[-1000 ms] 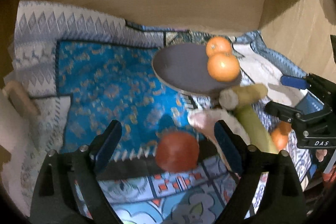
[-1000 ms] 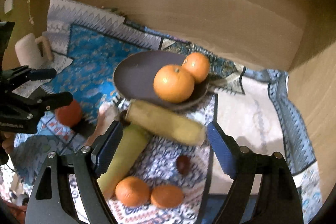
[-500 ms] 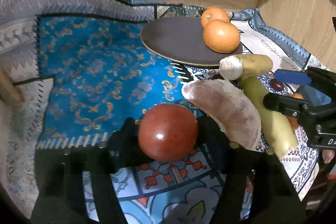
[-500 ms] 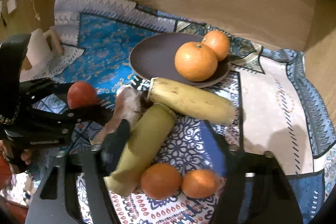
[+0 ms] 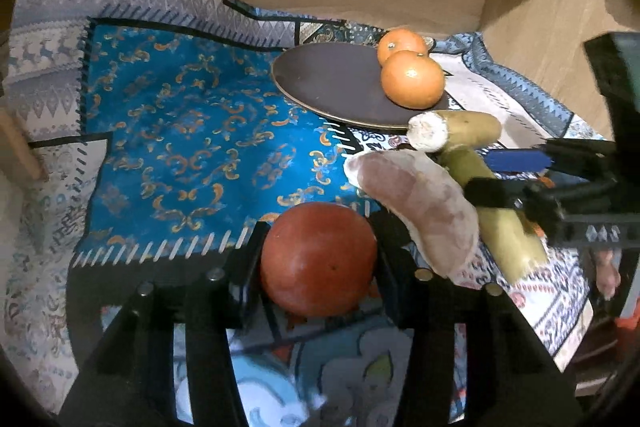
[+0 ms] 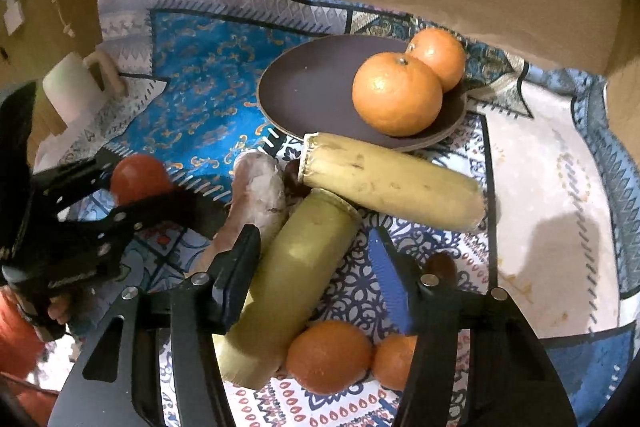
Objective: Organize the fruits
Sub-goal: 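Grasp the red tomato with the left tool while the right tool grasps the green cylinder, then lift the green cylinder upright with the right tool, then lower the green cylinder onto the dark plate and open the right tool, then lower the red tomato onto the dark plate and open the left tool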
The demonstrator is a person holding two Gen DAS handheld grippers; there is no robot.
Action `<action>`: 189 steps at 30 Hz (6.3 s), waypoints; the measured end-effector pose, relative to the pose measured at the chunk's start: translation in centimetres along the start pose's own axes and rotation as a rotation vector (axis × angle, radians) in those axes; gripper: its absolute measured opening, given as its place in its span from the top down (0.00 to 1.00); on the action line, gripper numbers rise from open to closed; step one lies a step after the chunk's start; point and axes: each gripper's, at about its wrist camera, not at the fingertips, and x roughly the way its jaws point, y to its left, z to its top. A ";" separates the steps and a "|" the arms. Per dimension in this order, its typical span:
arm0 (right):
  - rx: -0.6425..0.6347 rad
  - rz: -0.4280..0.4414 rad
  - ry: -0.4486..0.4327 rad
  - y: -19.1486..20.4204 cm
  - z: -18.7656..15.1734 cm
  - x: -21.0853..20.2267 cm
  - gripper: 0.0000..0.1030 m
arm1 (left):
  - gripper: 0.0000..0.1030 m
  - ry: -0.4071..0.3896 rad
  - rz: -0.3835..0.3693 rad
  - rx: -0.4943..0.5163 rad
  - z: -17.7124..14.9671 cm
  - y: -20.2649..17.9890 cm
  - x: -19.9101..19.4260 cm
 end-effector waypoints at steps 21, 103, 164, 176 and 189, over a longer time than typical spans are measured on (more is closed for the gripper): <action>-0.012 -0.118 0.088 2.2 0.6 0.2 0.64 | 0.52 -0.065 0.002 0.018 -4.2 1.7 -4.0; -0.111 -0.034 -0.220 1.5 5.3 -6.4 0.70 | 0.52 -0.183 0.097 -0.028 6.0 1.5 -3.6; -0.059 -0.110 -0.158 -5.7 12.1 0.1 0.62 | 0.28 0.032 0.076 0.045 14.8 0.3 11.1; -0.031 -0.122 -0.167 -6.5 8.3 -2.8 0.46 | 0.17 -0.027 0.082 0.068 13.6 -0.8 7.4; 0.042 -0.231 -0.128 -9.1 2.2 -3.7 0.46 | 0.09 0.058 0.087 0.177 8.1 -3.6 5.6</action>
